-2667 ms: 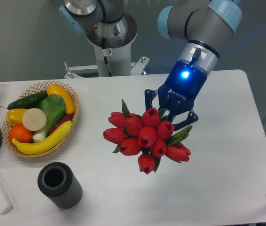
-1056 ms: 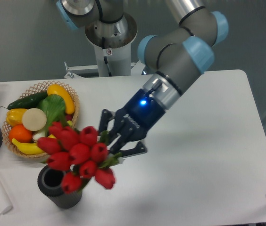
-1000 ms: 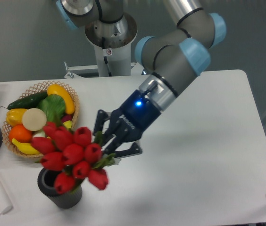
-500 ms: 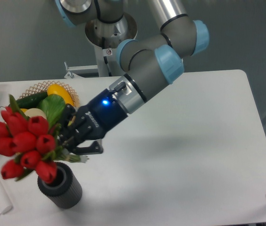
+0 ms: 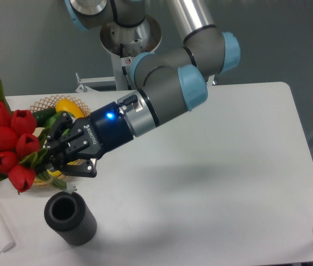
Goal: Insert the flowers into the vase
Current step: 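Swing the tulip bunch past the vase toward the basket, stems tilted, then lower the tulip stems into the grey vase opening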
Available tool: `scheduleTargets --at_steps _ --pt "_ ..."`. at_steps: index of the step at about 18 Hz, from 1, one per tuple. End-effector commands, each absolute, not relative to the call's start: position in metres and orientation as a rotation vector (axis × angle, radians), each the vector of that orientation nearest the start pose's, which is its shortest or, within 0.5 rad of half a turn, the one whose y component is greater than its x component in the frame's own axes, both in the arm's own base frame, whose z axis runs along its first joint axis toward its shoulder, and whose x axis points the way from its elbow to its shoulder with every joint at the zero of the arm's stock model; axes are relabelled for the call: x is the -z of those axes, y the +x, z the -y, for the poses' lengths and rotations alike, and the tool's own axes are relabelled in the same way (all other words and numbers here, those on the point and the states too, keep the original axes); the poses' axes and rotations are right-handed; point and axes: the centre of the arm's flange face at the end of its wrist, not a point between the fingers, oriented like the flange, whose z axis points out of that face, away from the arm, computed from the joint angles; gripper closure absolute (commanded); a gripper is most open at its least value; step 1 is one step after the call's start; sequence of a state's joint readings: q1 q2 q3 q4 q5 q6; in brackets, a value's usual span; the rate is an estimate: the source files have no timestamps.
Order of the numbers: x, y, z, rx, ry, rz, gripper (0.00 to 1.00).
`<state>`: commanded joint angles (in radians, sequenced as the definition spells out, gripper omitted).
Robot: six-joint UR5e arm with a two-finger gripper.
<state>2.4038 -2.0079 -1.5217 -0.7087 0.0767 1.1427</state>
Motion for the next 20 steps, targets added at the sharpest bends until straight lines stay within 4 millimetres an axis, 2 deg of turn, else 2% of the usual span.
scheduleTargets --at_steps 5,9,15,20 --pt "-0.434 -0.308 -0.605 0.506 -1.543 -0.623 0.82" --pt "-0.414 -0.31 -0.615 0.534 -1.551 -0.612 0.82" --pt "-0.409 -0.301 -0.622 0.555 -1.55 -0.621 0.82" --pt "-0.392 -0.302 -0.625 0.582 -1.561 -0.601 0.82"
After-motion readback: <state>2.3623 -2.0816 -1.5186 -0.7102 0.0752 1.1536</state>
